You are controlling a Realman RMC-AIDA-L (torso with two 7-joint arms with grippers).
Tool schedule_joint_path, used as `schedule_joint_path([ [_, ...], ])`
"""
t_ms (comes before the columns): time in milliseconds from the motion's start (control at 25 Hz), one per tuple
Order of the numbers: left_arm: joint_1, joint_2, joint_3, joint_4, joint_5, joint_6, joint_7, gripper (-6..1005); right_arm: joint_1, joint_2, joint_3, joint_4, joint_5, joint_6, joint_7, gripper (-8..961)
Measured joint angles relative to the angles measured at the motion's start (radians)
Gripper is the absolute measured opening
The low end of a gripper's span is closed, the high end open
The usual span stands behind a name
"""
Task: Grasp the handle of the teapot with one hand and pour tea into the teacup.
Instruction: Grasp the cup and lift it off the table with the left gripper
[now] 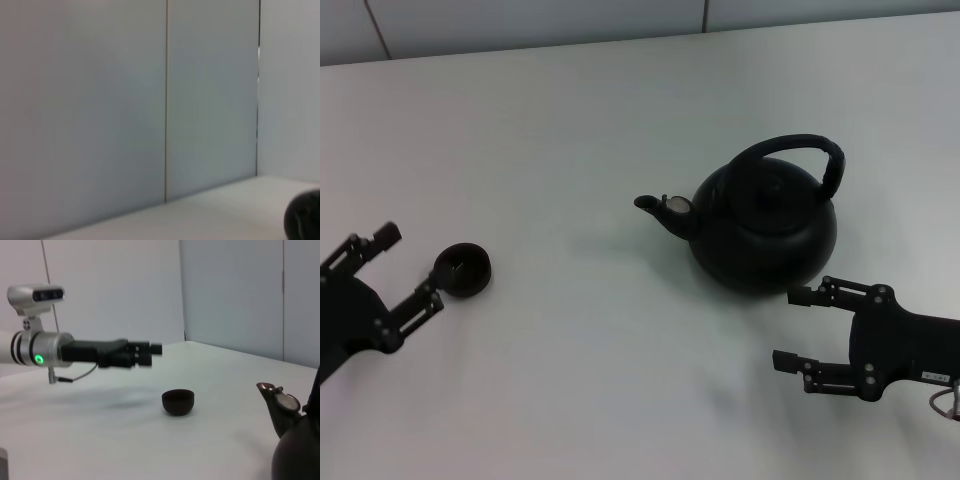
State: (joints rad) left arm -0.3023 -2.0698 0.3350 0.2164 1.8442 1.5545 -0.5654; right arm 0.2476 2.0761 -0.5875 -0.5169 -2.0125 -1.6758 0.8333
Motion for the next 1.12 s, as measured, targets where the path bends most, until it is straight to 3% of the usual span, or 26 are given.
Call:
schedule_joint_path([
  [200,0.006,0.000,0.038,-0.013,0.003,-0.119,0.059,744,0.000,0.001,0.000,0.000,0.000,0.001,0.001,770],
  [720,0.003,-0.001,0.086,-0.022,0.002,-0.182,0.078,751,-0.002,0.001,0.002,0.000,0.000,0.001,0.013,769],
  [1120,-0.055,-0.003,0.083,-0.054,-0.005,-0.261,0.078,752,-0.007,0.001,0.002,0.000,0.000,-0.003,0.013,768],
])
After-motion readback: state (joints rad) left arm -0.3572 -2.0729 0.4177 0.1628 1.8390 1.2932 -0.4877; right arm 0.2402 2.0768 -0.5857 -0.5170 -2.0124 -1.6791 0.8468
